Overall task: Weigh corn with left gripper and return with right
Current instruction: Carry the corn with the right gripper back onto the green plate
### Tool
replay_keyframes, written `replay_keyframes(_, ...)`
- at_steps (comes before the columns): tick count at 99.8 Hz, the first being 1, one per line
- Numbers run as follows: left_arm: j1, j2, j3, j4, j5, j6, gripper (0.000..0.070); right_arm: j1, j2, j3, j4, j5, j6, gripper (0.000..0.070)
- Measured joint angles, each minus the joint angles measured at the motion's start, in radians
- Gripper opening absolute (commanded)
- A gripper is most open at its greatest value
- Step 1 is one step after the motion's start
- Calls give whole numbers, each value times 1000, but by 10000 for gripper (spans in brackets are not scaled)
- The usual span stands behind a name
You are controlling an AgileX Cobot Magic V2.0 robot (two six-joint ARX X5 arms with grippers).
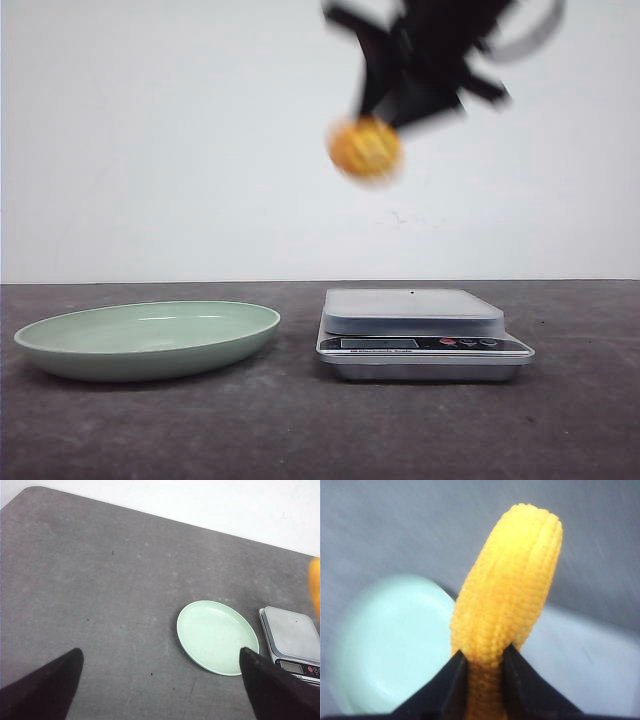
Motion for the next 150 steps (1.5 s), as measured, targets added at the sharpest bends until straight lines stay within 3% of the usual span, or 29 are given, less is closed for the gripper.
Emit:
replay_keyframes(38, 0, 0, 0, 0, 0, 15, 580, 213, 274, 227, -11, 47, 38, 0)
replay_keyframes(85, 0, 0, 0, 0, 0, 16, 580, 231, 569, 269, -3, 46, 130, 0)
replay_keyframes(91, 0, 0, 0, 0, 0, 16, 580, 231, 577, 269, -2, 46, 135, 76)
replay_keyframes(102, 0, 0, 0, 0, 0, 15, 580, 232, 579, 269, 5, 45, 138, 438)
replay_keyframes(107, 0, 0, 0, 0, 0, 16, 580, 232, 579, 269, 13, 45, 139, 534)
replay_keyframes(136, 0, 0, 0, 0, 0, 22, 580, 213, 569, 269, 18, 13, 139, 539)
replay_keyframes(150, 0, 0, 0, 0, 0, 24, 580, 164, 451, 269, -39, 7, 100, 539)
